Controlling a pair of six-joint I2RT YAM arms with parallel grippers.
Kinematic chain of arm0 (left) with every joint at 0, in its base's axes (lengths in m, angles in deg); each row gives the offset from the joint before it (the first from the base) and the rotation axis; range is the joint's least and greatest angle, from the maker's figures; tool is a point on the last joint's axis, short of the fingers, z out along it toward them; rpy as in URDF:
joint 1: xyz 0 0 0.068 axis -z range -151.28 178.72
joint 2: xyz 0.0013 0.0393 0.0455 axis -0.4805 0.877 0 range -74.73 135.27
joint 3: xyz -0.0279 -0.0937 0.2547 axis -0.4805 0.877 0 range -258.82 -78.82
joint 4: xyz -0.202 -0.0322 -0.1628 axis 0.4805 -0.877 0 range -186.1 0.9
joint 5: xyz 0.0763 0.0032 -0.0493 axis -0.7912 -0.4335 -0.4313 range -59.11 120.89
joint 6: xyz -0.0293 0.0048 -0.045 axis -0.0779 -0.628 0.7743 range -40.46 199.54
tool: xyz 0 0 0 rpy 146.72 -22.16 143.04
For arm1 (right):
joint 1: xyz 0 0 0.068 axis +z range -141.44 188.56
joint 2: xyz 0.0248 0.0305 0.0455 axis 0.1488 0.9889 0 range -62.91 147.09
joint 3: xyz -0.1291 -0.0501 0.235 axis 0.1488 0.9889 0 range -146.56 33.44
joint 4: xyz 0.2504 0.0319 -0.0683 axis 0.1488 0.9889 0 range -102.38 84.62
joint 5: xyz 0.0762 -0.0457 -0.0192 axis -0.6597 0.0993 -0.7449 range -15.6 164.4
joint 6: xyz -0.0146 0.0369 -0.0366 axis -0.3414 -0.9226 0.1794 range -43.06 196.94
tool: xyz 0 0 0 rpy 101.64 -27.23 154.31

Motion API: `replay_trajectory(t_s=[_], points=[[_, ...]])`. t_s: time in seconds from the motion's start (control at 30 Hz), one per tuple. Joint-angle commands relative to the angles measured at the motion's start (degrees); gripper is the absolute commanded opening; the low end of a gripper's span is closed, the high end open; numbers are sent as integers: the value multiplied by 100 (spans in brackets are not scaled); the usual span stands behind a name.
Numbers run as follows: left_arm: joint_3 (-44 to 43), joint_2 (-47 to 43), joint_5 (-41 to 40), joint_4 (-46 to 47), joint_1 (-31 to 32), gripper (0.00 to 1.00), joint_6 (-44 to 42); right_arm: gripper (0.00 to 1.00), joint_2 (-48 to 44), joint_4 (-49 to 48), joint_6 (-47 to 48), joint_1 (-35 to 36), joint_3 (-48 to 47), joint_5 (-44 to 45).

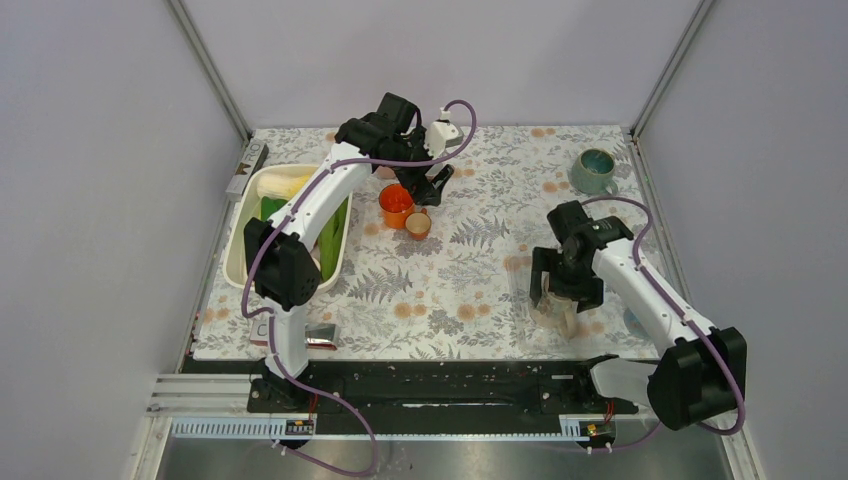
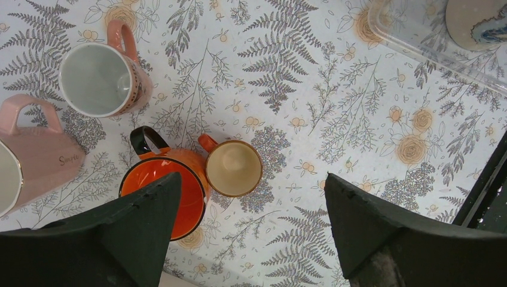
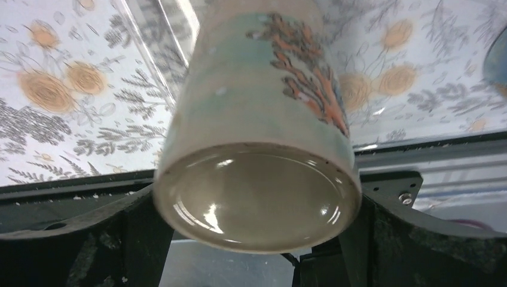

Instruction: Turn the mug right side up

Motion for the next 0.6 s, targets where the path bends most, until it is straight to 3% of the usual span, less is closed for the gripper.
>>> replay_trajectory(t_s=[0.0, 0.23, 0.47, 0.57], points=[[4, -258, 190, 123, -21, 93, -69, 99, -189, 196, -337, 41, 395, -280], [9, -257, 210, 125, -25, 93, -71, 98, -556, -718, -876, 93, 819, -189], [21, -274, 203, 131, -21, 93, -80, 81, -413, -1823, -1234, 156, 1027, -133], [33, -288, 178, 129, -21, 93, -87, 75, -345, -1803, -1277, 165, 1019, 315]])
